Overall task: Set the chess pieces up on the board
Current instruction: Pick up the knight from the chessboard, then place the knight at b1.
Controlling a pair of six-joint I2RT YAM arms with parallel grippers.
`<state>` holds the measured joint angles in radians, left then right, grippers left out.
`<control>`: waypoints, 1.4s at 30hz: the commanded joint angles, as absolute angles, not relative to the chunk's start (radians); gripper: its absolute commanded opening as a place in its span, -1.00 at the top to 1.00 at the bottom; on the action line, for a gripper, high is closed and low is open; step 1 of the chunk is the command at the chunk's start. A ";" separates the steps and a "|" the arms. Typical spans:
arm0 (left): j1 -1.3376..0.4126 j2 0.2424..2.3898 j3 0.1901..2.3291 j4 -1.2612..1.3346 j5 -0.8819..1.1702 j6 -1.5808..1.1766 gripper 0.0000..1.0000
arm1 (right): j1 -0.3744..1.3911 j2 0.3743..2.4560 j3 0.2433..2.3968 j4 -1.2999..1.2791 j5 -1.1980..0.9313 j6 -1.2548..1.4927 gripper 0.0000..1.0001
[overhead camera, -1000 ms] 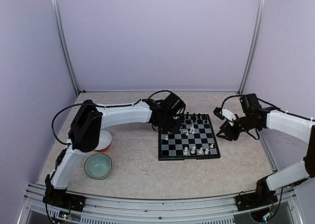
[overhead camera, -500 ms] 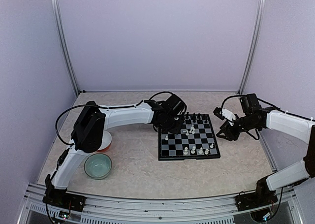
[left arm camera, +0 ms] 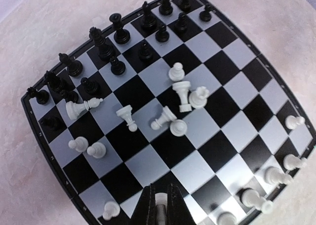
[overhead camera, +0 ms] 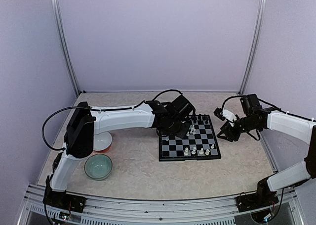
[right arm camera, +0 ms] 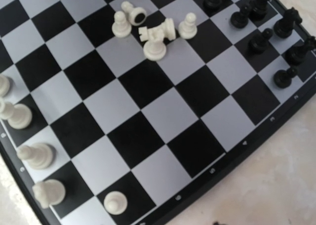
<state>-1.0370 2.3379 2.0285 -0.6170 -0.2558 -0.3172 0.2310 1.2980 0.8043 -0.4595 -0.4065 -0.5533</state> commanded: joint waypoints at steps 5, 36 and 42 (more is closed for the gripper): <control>-1.108 2.131 1.847 -0.626 -0.291 -0.334 0.90 | 0.241 1.302 0.793 -0.465 -0.406 -0.556 0.08; -1.124 2.226 1.772 -0.601 -0.228 -0.350 0.94 | 0.244 1.324 0.792 -0.466 -0.401 -0.560 0.08; -1.120 2.225 1.760 -0.611 -0.221 -0.350 0.95 | 0.245 1.328 0.792 -0.468 -0.400 -0.561 0.08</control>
<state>-1.1252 2.2177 1.7714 -0.6147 -0.2352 -0.3489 0.2348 1.3190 0.8043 -0.4606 -0.4030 -0.5571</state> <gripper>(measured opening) 0.082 0.462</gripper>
